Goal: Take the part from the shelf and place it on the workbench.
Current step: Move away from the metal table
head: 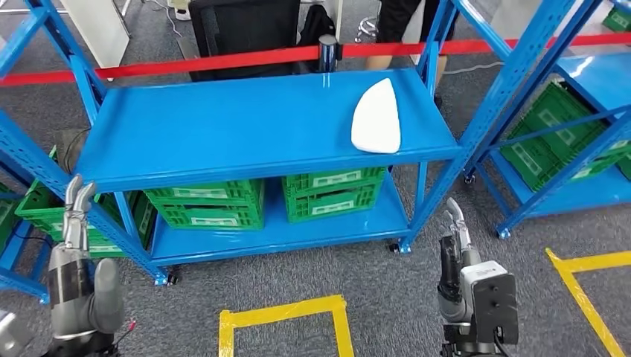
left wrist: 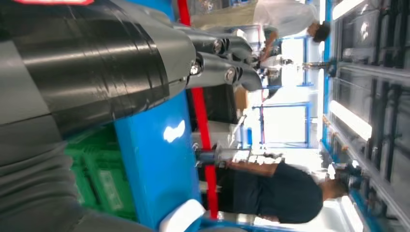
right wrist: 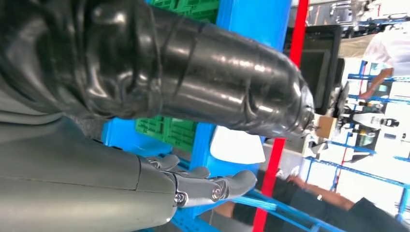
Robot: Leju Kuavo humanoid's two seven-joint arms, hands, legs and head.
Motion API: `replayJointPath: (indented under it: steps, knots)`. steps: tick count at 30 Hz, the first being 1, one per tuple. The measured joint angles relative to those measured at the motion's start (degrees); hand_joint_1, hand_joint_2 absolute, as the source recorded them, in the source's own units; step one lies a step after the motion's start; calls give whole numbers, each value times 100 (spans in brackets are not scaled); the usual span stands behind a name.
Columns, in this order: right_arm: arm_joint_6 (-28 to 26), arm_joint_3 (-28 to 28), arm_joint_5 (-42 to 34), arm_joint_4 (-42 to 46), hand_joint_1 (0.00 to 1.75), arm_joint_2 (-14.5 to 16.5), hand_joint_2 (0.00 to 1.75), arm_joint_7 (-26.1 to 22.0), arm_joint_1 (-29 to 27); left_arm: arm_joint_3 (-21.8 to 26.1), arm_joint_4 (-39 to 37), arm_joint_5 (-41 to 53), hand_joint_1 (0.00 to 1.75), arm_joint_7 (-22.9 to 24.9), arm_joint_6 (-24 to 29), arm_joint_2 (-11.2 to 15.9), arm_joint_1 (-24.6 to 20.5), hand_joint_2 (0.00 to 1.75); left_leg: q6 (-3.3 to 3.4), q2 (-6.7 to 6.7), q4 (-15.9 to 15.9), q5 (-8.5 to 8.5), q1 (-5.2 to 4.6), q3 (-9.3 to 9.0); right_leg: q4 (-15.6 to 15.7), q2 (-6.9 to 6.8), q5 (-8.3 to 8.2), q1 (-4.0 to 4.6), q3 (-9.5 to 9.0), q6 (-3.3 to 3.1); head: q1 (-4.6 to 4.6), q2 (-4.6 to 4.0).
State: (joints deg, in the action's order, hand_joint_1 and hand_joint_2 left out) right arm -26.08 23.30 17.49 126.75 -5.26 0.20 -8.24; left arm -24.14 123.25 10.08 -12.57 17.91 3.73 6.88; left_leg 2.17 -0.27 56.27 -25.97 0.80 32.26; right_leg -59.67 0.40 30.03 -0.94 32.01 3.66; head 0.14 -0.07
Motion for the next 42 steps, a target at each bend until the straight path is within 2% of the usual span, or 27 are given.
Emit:
replayJointPath:
  steps: [3, 4, 5, 6, 8, 10, 12, 15, 17, 19, 20, 21, 22, 23, 24, 25, 26, 29, 31, 32, 34, 35, 36, 37, 39, 40, 42]
  knots:
    - [-2, 0, 0, -2, 0, 2, 0, 2, 5, 1, -2, -1, 0, 13, -9, -4, -3, 0, 24, 10, -28, 14, 3, -14, -1109, -4, 475, -13, 571, 13, 86, 0]
    - [-2, 0, 0, -2, 0, 2, 0, 5, 1, 1, -3, -3, 0, 21, -13, -4, -1, 0, 21, 9, -23, 9, -2, -10, -1326, -4, 512, -16, 696, 16, 100, 0]
    - [-2, 0, -1, -2, 0, 2, 0, 7, -1, 1, -4, -4, 0, 25, -16, -4, 1, 0, 15, 6, -15, 2, -4, -9, -1346, -5, 445, -17, 728, 14, 108, 0]
    - [-2, 0, -2, -2, 0, 2, 0, 7, -2, 1, -4, -4, 0, 26, -20, -4, 2, 0, 4, 2, -4, -9, -4, -13, -1147, -6, 283, -19, 652, 9, 117, 0]
    - [-3, 0, -5, -4, 0, 2, 0, -3, -1, 1, -4, -4, 0, 12, -27, -5, 5, 0, -33, -4, 31, -42, -1, -25, -355, -13, -103, -24, 290, -22, 141, 0]
    - [-4, 0, -9, -7, 0, 2, 0, -19, -1, 1, -4, -2, 0, -5, -31, -6, 4, 0, -98, -7, 65, -74, -11, -20, 180, -16, -261, -2, 29, -78, 153, 0]
    - [-4, -1, -11, -9, 0, 1, 0, -33, -6, -1, -4, -1, 0, -14, -35, -6, 5, 0, -168, -7, 70, -77, -17, -10, 232, -7, -249, 30, -15, -147, 138, 0]
    - [1, -1, -13, -9, 0, 4, 0, -53, -12, -1, -3, 2, 0, -32, -43, -6, 5, 0, -250, 0, 219, -170, -7, 75, 280, -6, -273, 3, -72, -248, 79, 0]
    - [3, -1, -14, -9, 0, 8, 0, -64, -14, 1, -3, 2, 0, -55, -46, -7, 6, 0, -274, 6, 823, -442, -2, 390, 306, -14, -268, -5, -106, -293, 4, 0]
    - [7, -1, -16, -10, 0, 8, 0, -65, -14, 1, -4, -2, 0, -63, -47, -7, 10, 0, -284, 7, 1632, -709, 2, 844, 304, -16, -248, 10, -114, -320, -58, 0]
    - [11, -2, -17, -12, 0, 8, 0, -64, -15, 1, -4, -5, 0, -63, -48, -6, 12, 0, -282, 8, 1851, -727, 2, 993, 303, -16, -236, 17, -123, -325, -78, 0]
    - [15, -1, -17, -14, 0, 8, 0, -63, -14, 2, -4, -8, 0, -61, -49, -6, 12, 0, -273, 8, 1817, -618, 1, 1015, 302, -12, -220, 22, -143, -323, -96, 0]
    - [17, -1, -17, -16, 0, 8, 0, -62, -14, 2, -4, -10, 0, -58, -50, -6, 12, 0, -256, 8, 1550, -418, 0, 912, 302, -8, -200, 26, -174, -318, -116, 0]
    - [18, -1, -17, -17, 0, 8, 0, -61, -13, 3, -4, -11, 0, -55, -52, -6, 10, 0, -233, 9, 1105, -177, -2, 706, 302, -4, -173, 27, -211, -307, -134, 0]
    - [18, -1, -17, -17, 0, 8, 0, -60, -12, 3, -4, -13, 0, -49, -54, -6, 5, 0, -214, 10, 671, -23, -14, 492, 304, 0, -145, 34, -242, -288, -149, 0]
    - [18, -1, -18, -17, 0, 8, 0, -58, -9, 3, -3, -13, 0, -45, -56, -7, 0, 0, -195, 11, 347, 58, -25, 310, 302, 5, -120, 38, -258, -260, -163, 0]
    - [18, -1, -18, -17, 0, 8, 0, -55, -7, 2, -2, -13, 0, -42, -58, -7, -2, 0, -177, 9, 159, 68, -40, 196, 302, 7, -100, 40, -251, -230, -167, 0]
    - [17, 0, -17, -16, 0, 8, 0, -56, -6, 3, 1, -13, 0, -57, -62, -7, 8, 0, -100, -7, 91, 18, -50, 108, 323, 2, -61, 28, -229, -124, -156, 0]
    - [13, -1, -16, -15, 0, 8, 0, -64, -2, 4, 5, -14, 0, -74, -62, -10, 8, 0, -38, -11, 46, 8, -22, 44, 121, -6, 68, 27, -166, -62, -114, 0]
    - [9, -2, -16, -15, 0, 9, 0, -66, 0, 4, 8, -16, 0, -76, -61, -13, 7, 0, -12, -8, 33, 1, -13, 15, -164, -9, 205, 23, -23, -42, -76, 0]
    - [4, -2, -16, -16, 0, 8, 0, -62, 0, 6, 9, -28, 0, -68, -61, -13, 7, 0, 23, -4, 34, -31, -28, -2, -959, -11, 513, 22, 444, -26, 4, 0]
    - [3, -2, -16, -17, 0, 8, 0, -53, -2, 6, 8, -34, 0, -59, -62, -13, 8, 0, 34, -6, 37, -48, -40, -11, -1278, -11, 583, 23, 661, -28, 31, 0]
    - [3, -2, -16, -17, 0, 8, 0, -44, -4, 6, 8, -39, 0, -48, -62, -13, 8, 0, 39, -10, 40, -69, -54, -29, -1397, -11, 533, 27, 783, -40, 56, 0]
    - [3, -2, -16, -17, 0, 8, 0, -35, -5, 6, 7, -41, 0, -37, -62, -13, 8, 0, 41, -17, 42, -95, -71, -60, -1282, -11, 366, 35, 786, -65, 81, 0]
    - [-1, -2, -15, -17, 0, 8, 0, -28, -3, 6, 6, -43, 0, -18, -60, -13, 7, 0, 39, -27, 42, -151, -101, -143, -510, -12, -135, 72, 503, -168, 119, 0]
    - [-2, -2, -14, -17, 0, 8, 0, -27, -1, 6, 5, -45, 0, -11, -58, -13, 6, 0, 29, -30, 43, -178, -116, -174, -141, -22, -315, 102, 335, -229, 114, 0]
    - [-5, -2, -8, -16, 0, 8, 0, -27, 5, 6, 0, -65, 0, 3, -51, -12, 7, 0, -4, -28, 55, -209, -113, -187, 234, -38, -451, 152, 144, -307, 106, 0]
